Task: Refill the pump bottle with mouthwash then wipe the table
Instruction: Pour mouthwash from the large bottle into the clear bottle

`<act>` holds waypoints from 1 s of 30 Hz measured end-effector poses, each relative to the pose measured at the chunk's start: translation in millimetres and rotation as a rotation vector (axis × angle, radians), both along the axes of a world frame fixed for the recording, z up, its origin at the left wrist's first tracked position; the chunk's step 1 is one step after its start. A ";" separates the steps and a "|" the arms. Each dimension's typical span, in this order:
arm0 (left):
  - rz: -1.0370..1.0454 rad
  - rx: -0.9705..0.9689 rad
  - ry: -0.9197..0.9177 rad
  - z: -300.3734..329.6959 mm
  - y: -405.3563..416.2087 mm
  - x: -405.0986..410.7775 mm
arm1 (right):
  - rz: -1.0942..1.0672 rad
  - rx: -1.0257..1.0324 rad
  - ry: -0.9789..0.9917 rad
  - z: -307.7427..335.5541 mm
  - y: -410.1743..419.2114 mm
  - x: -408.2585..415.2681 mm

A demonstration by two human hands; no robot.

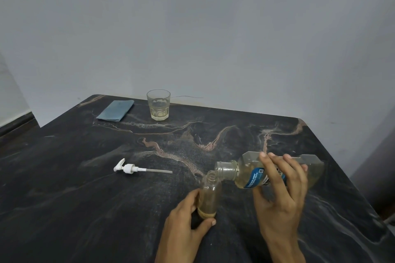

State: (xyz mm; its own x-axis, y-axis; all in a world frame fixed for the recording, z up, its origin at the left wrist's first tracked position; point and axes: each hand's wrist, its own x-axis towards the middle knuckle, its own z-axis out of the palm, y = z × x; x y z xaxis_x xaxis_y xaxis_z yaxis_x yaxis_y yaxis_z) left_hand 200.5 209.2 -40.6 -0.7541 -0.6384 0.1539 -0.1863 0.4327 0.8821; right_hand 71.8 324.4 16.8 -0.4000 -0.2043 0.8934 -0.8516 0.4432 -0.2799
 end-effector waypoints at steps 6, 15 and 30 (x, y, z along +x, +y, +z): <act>0.011 0.009 0.006 -0.5 0.6 0.0 | -0.004 0.004 -0.008 0.1 0.0 0.1; 0.006 0.003 0.010 1.3 0.5 0.5 | 0.003 0.007 -0.020 0.0 -0.4 -0.5; 0.002 0.019 0.013 -0.3 0.1 0.6 | 0.014 0.009 -0.027 -0.7 0.7 -0.3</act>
